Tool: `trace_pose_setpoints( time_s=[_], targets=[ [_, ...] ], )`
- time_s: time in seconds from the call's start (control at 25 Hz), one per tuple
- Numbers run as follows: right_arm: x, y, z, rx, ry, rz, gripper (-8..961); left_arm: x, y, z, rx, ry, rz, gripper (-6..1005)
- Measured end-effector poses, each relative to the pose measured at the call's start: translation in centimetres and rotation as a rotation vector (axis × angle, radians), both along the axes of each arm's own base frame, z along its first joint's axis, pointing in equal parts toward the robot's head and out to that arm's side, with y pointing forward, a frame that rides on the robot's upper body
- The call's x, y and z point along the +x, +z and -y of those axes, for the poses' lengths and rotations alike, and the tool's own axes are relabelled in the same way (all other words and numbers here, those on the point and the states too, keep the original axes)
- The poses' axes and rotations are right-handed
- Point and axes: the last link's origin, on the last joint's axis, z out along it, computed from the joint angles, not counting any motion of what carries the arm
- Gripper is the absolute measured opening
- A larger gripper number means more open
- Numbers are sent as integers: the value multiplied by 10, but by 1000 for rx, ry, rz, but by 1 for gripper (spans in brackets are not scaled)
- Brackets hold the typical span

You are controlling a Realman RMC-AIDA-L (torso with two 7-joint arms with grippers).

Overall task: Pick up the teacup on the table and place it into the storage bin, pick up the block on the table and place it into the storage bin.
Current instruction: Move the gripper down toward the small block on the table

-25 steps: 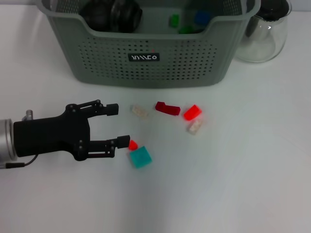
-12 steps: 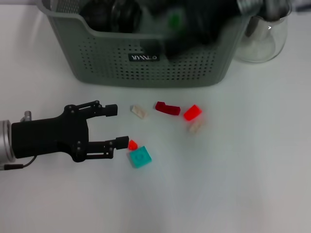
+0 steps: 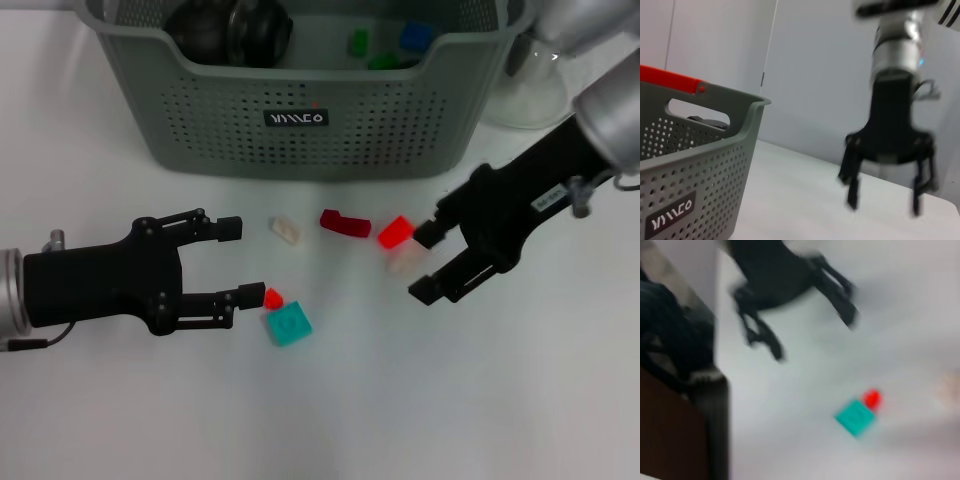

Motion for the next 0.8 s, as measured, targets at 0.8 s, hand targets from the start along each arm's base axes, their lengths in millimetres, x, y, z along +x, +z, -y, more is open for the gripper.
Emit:
trace_pose_setpoints(
  time_s=[0.8],
  targets=[
    [18,-61,-32,223,-120,201,779,2,0,-2,0,-11,-1,844]
  ],
)
